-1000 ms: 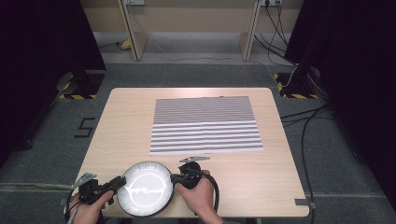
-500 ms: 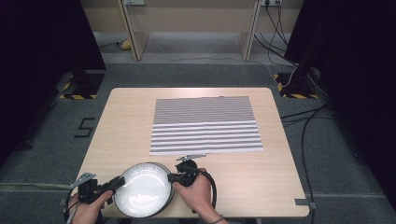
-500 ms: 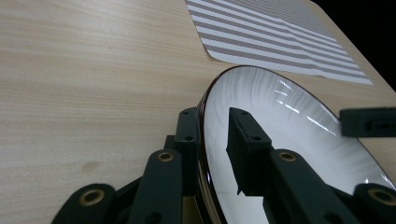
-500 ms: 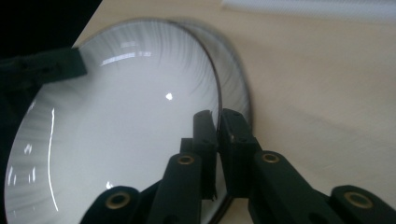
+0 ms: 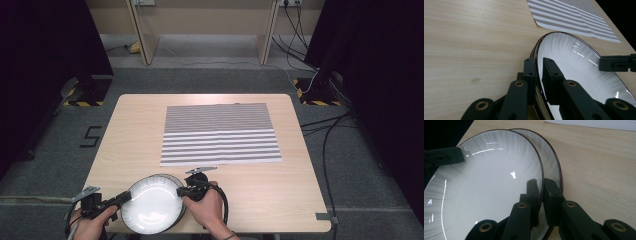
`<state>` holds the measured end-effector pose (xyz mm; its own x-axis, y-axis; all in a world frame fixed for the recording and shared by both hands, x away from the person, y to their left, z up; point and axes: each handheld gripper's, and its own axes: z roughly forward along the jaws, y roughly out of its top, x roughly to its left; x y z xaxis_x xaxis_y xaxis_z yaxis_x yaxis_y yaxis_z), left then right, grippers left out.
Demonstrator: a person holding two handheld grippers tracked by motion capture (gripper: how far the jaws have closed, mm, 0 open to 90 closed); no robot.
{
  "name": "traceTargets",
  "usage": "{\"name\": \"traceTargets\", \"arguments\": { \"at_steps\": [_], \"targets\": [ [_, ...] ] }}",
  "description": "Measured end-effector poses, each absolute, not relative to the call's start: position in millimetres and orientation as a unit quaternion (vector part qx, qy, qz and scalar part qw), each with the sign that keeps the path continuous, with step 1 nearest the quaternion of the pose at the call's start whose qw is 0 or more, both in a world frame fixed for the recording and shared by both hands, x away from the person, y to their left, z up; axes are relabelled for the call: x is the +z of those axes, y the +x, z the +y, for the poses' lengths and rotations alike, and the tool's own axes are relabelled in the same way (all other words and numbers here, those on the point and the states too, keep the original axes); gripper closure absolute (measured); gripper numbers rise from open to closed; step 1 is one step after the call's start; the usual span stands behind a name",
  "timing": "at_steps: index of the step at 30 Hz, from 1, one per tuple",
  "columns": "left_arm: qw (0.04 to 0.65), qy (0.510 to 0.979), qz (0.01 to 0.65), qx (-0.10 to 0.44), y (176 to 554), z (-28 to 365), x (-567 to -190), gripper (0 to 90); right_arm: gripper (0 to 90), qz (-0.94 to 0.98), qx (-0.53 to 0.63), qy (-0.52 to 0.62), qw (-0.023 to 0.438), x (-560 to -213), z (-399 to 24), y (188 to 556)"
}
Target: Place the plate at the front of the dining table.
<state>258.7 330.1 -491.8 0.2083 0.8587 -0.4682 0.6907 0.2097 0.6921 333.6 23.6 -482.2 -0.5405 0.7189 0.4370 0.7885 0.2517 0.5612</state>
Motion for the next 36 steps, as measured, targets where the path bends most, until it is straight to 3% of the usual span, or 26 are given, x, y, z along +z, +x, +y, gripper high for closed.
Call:
{"name": "traceTargets", "arguments": {
  "at_steps": [6, 16, 23, 31, 36],
  "targets": [
    [0.469, 0.624, 0.617, 0.096, 252, 330, -489, 75.1, 72.9, -0.796, -0.373, -0.473, 0.066, -475, 22, 330],
    [0.466, 0.622, 0.618, 0.116, 249, 337, -479, 71.4, 74.3, -0.798, -0.366, -0.471, 0.088, -477, 20, 322],
    [0.471, 0.620, 0.621, 0.090, 242, 342, -473, 70.1, 74.2, -0.798, -0.364, -0.472, 0.090, -477, 20, 323],
    [0.439, 0.649, 0.620, 0.042, 244, 344, -477, 71.4, 74.0, -0.794, -0.366, -0.477, 0.088, -477, 20, 325],
    [0.441, 0.644, 0.623, 0.059, 241, 342, -476, 76.3, 80.0, -0.793, -0.374, -0.475, 0.080, -480, 18, 326]
  ]
}}
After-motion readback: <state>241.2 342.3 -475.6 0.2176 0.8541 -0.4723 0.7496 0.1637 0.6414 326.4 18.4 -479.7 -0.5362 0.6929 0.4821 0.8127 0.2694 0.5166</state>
